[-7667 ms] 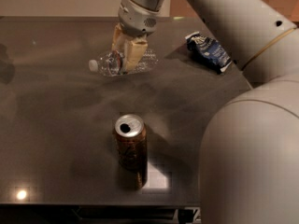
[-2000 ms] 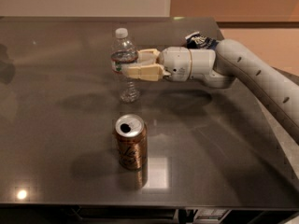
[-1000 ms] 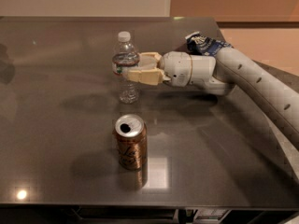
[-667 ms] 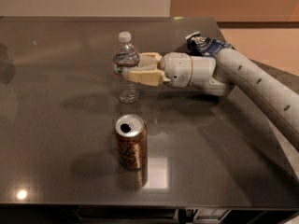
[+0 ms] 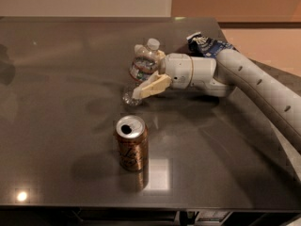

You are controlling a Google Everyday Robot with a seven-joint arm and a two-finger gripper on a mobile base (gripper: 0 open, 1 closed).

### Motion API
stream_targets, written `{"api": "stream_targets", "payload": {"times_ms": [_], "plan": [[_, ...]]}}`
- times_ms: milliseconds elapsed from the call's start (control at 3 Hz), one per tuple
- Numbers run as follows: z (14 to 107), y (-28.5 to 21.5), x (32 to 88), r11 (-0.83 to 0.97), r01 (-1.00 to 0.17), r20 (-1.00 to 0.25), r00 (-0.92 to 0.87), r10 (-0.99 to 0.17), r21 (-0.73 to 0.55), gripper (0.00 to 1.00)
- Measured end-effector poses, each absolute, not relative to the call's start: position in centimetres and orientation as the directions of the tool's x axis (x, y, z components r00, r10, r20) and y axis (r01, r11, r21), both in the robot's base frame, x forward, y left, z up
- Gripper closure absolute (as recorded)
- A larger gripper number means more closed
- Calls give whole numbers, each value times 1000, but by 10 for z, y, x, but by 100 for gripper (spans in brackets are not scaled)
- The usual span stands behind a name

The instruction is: Place water bottle upright

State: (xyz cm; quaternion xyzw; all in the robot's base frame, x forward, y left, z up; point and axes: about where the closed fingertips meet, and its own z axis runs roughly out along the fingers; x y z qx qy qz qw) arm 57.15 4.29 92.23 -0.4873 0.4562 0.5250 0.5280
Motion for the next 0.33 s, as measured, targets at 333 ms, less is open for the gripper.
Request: {"api": "stream_targets", "payload": {"times_ms": [333], "plan": [[922,43,571,-26,-999,-993,33,110,-36,0]]}}
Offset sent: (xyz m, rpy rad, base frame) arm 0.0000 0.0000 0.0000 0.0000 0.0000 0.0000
